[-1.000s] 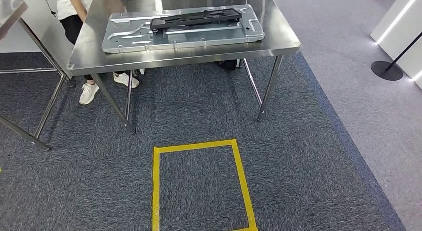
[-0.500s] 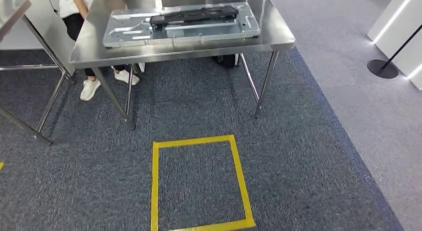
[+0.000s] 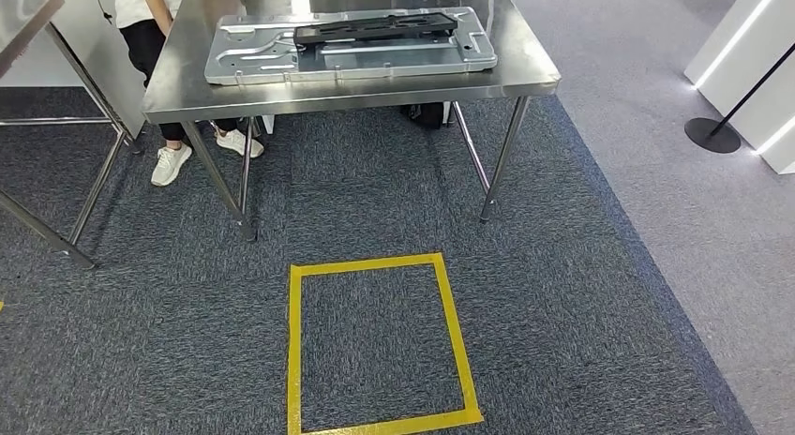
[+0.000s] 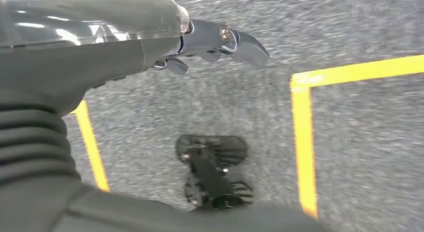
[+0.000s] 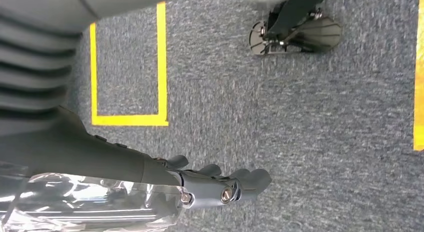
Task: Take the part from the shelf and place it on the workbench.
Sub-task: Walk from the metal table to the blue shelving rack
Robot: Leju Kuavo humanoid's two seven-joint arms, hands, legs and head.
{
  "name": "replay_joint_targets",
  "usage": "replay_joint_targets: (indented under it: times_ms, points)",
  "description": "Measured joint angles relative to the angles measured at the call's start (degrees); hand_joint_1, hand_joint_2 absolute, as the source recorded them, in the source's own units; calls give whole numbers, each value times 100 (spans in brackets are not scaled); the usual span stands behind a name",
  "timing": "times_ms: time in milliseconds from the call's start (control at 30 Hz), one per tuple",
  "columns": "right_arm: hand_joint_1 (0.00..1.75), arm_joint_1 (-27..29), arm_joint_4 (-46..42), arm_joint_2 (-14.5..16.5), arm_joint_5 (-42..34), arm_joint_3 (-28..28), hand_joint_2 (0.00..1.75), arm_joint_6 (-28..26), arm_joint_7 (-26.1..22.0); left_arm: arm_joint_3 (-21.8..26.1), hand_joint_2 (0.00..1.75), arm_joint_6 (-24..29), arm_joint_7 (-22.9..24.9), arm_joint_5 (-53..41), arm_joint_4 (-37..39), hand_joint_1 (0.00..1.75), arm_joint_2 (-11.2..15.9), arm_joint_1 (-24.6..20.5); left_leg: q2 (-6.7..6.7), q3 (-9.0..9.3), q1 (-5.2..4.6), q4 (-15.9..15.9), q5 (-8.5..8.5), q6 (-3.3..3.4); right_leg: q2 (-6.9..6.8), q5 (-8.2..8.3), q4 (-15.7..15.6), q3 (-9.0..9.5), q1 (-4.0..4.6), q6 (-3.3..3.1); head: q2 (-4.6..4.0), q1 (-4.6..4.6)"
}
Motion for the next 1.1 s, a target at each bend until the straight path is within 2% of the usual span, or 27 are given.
replay_joint_targets:
  times_ms: [133,200,267,333,767,833,900,967,1100]
  points:
    - [0,58,-34,-67,-263,241,175,-8,74,-177,175,92,302,217,0,0,-10,45,0,-7,0,6,1,2,-1,4,0,-8,1,7,-1,0]
    - [0,99,-60,-94,-495,419,175,1,108,-330,87,109,395,380,-1,0,-10,76,0,-10,0,6,1,1,-1,4,1,-13,1,7,-1,0]
    - [0,142,-90,-122,-738,619,87,10,137,-500,0,120,478,547,-3,0,-9,109,0,-14,0,6,2,0,-1,4,3,-18,2,7,-1,0]
    - [0,189,-125,-148,-986,848,0,24,156,-690,0,132,561,717,-9,0,-8,145,0,-21,1,6,3,-2,-1,3,6,-25,2,7,0,0]
    - [0,485,-366,-300,-2611,2370,0,174,333,-2013,0,205,1088,1820,-209,0,32,417,0,-35,2,6,12,-13,-1,4,15,-41,3,7,-1,0]
    - [0,530,-405,-320,-2852,2599,87,199,356,-2215,0,216,1167,1985,-241,0,43,460,0,-35,2,6,13,-13,-1,4,15,-41,3,7,-1,0]
    - [0,573,-439,-341,-3085,2827,87,210,376,-2414,0,225,1240,2143,-276,0,53,500,0,-36,2,6,13,-13,-1,4,15,-41,3,7,-1,0]
    - [0,619,-476,-359,-3301,3047,0,216,400,-2603,0,233,1309,2289,-312,0,66,541,0,-36,2,6,13,-13,-1,4,15,-42,3,7,0,0]
    - [0,723,-562,-401,-3812,3548,0,264,458,-3049,0,265,1477,2636,-398,0,95,634,0,-37,2,6,13,-13,-1,4,15,-42,3,7,0,0]
